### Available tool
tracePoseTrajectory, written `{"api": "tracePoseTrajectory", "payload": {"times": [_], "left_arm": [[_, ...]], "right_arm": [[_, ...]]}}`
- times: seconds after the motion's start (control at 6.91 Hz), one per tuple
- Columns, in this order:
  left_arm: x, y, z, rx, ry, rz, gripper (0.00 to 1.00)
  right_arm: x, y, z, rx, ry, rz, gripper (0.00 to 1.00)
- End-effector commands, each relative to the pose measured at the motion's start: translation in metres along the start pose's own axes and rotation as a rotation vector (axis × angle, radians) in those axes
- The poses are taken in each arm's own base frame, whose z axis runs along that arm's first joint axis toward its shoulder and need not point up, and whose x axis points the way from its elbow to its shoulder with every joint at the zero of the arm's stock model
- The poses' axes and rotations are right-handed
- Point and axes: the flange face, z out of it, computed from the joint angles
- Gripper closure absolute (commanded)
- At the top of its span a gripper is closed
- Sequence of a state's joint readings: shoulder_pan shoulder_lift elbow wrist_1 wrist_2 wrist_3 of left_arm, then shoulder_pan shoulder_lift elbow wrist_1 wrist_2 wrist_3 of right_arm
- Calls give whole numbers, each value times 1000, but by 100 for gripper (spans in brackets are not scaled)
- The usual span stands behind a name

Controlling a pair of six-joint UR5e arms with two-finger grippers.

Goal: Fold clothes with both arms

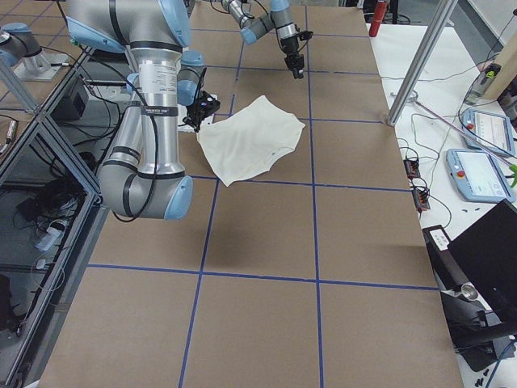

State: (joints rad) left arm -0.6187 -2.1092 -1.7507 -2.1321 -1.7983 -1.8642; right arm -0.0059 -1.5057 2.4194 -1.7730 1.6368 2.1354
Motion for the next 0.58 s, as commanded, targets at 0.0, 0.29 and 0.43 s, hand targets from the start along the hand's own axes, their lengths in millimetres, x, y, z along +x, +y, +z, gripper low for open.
{"api": "tracePoseTrajectory", "payload": {"times": [0.0,0.29,0.43], "left_arm": [[-18,39,1,-33,-103,-20,46],[-23,67,-7,-66,-125,-9,40],[-32,88,3,-91,-156,-43,39]], "right_arm": [[-28,-37,-17,108,-73,76,0],[-57,-119,-38,219,-140,169,0],[-85,-154,-54,262,-182,100,0]]}}
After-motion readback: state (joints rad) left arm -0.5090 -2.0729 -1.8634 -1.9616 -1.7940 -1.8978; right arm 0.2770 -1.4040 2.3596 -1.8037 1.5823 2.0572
